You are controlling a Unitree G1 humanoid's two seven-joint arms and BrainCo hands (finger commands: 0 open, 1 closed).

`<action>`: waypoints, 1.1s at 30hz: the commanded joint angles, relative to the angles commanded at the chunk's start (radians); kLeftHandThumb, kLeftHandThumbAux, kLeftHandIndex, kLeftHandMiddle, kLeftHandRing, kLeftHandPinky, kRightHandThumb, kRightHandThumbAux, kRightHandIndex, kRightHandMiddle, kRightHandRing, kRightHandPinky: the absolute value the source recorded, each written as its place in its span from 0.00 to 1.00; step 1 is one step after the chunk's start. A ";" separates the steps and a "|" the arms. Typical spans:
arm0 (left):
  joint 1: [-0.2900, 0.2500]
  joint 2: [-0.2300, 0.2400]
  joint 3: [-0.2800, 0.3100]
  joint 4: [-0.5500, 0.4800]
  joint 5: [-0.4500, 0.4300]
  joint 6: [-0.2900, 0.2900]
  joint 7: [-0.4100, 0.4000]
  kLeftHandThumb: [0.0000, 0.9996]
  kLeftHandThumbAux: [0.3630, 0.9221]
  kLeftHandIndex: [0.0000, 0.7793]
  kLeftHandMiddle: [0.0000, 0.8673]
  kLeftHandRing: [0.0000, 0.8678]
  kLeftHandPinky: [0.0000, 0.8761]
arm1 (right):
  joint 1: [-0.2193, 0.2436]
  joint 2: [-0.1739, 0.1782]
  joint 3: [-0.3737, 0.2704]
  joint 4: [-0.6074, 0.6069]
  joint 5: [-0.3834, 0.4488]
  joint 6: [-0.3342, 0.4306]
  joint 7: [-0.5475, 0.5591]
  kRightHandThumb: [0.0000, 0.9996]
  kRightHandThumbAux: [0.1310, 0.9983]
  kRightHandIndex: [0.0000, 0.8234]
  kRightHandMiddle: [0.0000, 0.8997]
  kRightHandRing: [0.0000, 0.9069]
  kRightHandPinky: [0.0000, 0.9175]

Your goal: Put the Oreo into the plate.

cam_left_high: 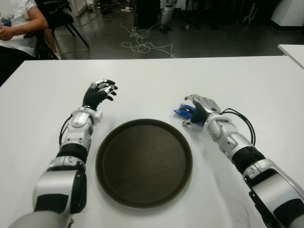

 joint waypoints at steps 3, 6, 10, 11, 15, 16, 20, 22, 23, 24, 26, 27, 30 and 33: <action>0.001 0.000 -0.002 -0.003 0.002 -0.001 0.001 0.83 0.55 0.54 0.53 0.57 0.63 | 0.005 0.003 0.000 -0.004 0.002 0.000 0.000 0.00 0.76 0.31 0.25 0.27 0.32; 0.003 -0.001 -0.003 -0.006 0.002 0.000 0.000 0.83 0.55 0.54 0.53 0.57 0.63 | 0.004 0.006 0.006 -0.004 0.000 0.013 0.018 0.00 0.76 0.30 0.24 0.26 0.29; 0.004 -0.001 -0.004 -0.010 0.001 0.002 -0.001 0.83 0.55 0.54 0.53 0.57 0.64 | 0.007 0.007 0.015 -0.013 -0.006 0.027 0.032 0.00 0.74 0.26 0.22 0.24 0.24; 0.004 -0.002 -0.004 -0.012 0.000 0.005 -0.002 0.83 0.55 0.54 0.53 0.57 0.64 | 0.008 0.007 0.018 -0.017 -0.008 0.032 0.036 0.00 0.73 0.25 0.22 0.23 0.24; 0.005 -0.002 -0.004 -0.015 -0.003 0.013 -0.004 0.83 0.55 0.54 0.53 0.58 0.65 | 0.012 0.007 0.026 -0.028 -0.007 0.048 0.044 0.00 0.72 0.23 0.20 0.21 0.21; 0.005 -0.002 -0.004 -0.016 -0.003 0.015 -0.004 0.83 0.55 0.54 0.53 0.58 0.65 | 0.013 0.007 0.027 -0.030 -0.006 0.051 0.046 0.00 0.72 0.23 0.20 0.20 0.20; 0.005 -0.002 -0.004 -0.018 -0.002 0.019 -0.002 0.83 0.55 0.54 0.53 0.58 0.64 | 0.015 0.009 0.030 -0.032 -0.002 0.057 0.048 0.00 0.71 0.24 0.21 0.21 0.21; 0.006 -0.001 -0.006 -0.018 0.000 0.018 -0.001 0.83 0.55 0.54 0.53 0.57 0.63 | 0.015 0.011 0.031 -0.029 -0.001 0.057 0.047 0.00 0.72 0.26 0.23 0.23 0.23; 0.007 -0.001 -0.006 -0.019 0.000 0.017 -0.002 0.83 0.55 0.54 0.53 0.57 0.63 | 0.015 0.011 0.032 -0.027 0.000 0.057 0.047 0.00 0.72 0.26 0.23 0.23 0.23; 0.008 -0.001 -0.006 -0.020 0.000 0.016 -0.002 0.83 0.55 0.54 0.53 0.57 0.63 | 0.015 0.011 0.033 -0.028 -0.001 0.057 0.048 0.00 0.72 0.26 0.24 0.24 0.23; 0.009 -0.001 -0.005 -0.022 -0.002 0.015 -0.005 0.83 0.55 0.54 0.53 0.57 0.63 | 0.014 0.012 0.034 -0.027 -0.001 0.060 0.050 0.00 0.72 0.26 0.24 0.24 0.24; 0.009 -0.001 -0.004 -0.023 -0.004 0.015 -0.007 0.83 0.55 0.54 0.53 0.57 0.63 | 0.014 0.014 0.035 -0.026 -0.002 0.062 0.050 0.00 0.72 0.26 0.24 0.25 0.24; 0.010 -0.002 -0.003 -0.025 -0.006 0.014 -0.010 0.83 0.55 0.54 0.53 0.58 0.63 | 0.014 0.016 0.036 -0.024 -0.002 0.065 0.049 0.00 0.73 0.29 0.26 0.27 0.28; 0.011 -0.001 -0.004 -0.025 -0.005 0.008 -0.010 0.83 0.55 0.54 0.53 0.57 0.63 | 0.016 0.016 0.038 -0.025 -0.003 0.063 0.047 0.00 0.73 0.31 0.28 0.29 0.30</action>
